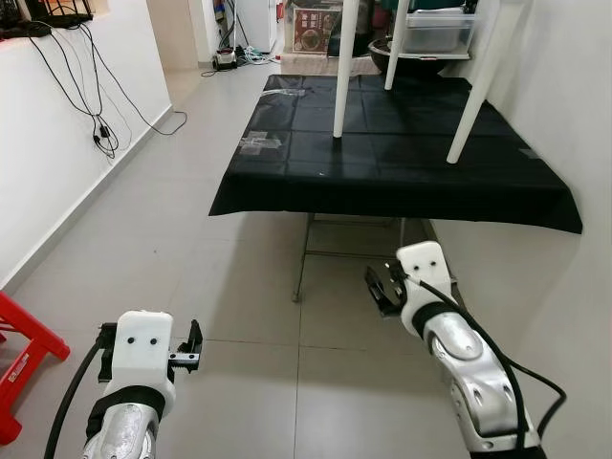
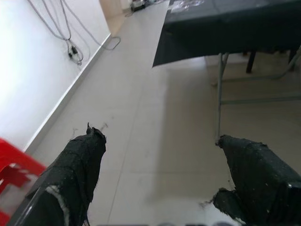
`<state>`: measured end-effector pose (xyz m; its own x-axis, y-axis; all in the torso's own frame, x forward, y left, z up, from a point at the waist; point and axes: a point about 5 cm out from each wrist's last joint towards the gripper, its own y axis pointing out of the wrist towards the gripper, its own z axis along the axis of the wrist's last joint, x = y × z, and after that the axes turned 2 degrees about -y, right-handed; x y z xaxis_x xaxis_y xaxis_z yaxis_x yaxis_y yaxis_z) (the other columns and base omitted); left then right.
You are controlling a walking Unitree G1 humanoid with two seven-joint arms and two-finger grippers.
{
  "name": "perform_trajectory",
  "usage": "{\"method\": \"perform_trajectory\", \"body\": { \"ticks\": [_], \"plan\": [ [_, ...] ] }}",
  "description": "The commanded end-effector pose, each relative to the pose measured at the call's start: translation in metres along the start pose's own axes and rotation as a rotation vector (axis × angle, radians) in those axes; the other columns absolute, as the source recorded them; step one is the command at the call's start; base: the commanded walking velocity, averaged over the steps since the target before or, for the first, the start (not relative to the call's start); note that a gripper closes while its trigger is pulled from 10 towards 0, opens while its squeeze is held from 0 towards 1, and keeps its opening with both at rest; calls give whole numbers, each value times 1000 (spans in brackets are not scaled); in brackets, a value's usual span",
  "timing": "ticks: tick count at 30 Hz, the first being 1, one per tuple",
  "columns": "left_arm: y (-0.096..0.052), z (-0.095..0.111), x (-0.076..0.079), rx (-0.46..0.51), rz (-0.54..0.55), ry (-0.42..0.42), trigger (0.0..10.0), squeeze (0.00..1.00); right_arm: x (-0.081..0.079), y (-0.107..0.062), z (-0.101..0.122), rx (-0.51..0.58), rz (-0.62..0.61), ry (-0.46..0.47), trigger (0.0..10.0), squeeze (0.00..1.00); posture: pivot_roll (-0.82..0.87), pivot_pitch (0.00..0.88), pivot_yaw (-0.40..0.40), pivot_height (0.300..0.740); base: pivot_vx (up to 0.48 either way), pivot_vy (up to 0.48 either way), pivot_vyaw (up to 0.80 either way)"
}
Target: Building children table
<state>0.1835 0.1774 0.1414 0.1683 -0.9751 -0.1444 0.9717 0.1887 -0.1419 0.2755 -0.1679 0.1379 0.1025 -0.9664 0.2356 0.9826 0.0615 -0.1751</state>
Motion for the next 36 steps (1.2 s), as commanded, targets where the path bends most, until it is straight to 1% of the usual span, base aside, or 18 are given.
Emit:
{"method": "perform_trajectory", "body": {
  "ticks": [1,2,3,4,5,6,7,8,9,11,13,15,18,26,29,36],
  "plan": [
    [-3,0,-2,0,-8,3,10000,0,2,-6,0,6,13,47,10000,0,35,0,-42,740,0,0,0],
    [-5,-1,-2,-5,-20,-14,10000,0,4,-13,-4,2,10,75,10000,0,36,0,-45,740,0,0,0],
    [-5,-1,-2,-5,-20,-14,10000,0,4,-13,-4,2,10,75,10000,0,36,0,-45,740,0,0,0],
    [-7,-1,-2,-6,-27,-17,10000,0,5,-21,-7,4,20,91,10000,0,33,0,-45,740,0,0,0],
    [-7,-1,-2,-6,-27,-17,10000,0,5,-21,-7,4,20,91,10000,0,33,0,-45,740,0,0,0],
    [-8,-2,-1,-11,-37,-22,10000,0,6,-27,-9,8,22,93,10000,0,33,0,-45,740,0,0,0],
    [-8,-2,-1,-11,-37,-22,10000,0,6,-27,-9,8,22,93,10000,0,33,0,-45,740,0,0,0],
    [-10,-4,3,-16,-55,-41,10000,0,10,-34,-10,15,9,111,10000,0,19,0,-36,740,0,0,0],
    [-10,-4,3,-16,-55,-41,10000,0,10,-34,-10,15,9,111,10000,0,19,0,-36,740,0,0,0],
    [-11,-7,8,-21,-80,-58,10000,0,8,-35,-7,41,21,110,10000,0,14,0,-31,740,0,0,0],
    [-11,-7,8,-21,-80,-58,10000,0,8,-35,-7,41,21,110,10000,0,14,0,-31,740,0,0,0],
    [-12,-10,10,-21,-90,-57,10000,0,3,-35,-3,72,45,93,10000,0,20,0,-32,740,0,0,0],
    [-12,-10,8,-15,-89,-69,10000,0,3,-35,-1,88,39,80,10000,0,19,0,-35,740,0,0,0],
    [-9,-12,6,-8,-88,-80,10000,0,7,-45,-2,73,11,66,10000,0,-6,0,-30,740,0,0,0],
    [-5,-11,10,4,-109,-97,10000,0,4,-46,-1,80,32,57,10000,0,-13,0,-20,740,0,0,0],
    [-5,-10,11,11,-121,-107,10000,0,3,-46,-1,85,44,53,10000,0,-18,0,-21,740,0,0,0]
  ]
}}
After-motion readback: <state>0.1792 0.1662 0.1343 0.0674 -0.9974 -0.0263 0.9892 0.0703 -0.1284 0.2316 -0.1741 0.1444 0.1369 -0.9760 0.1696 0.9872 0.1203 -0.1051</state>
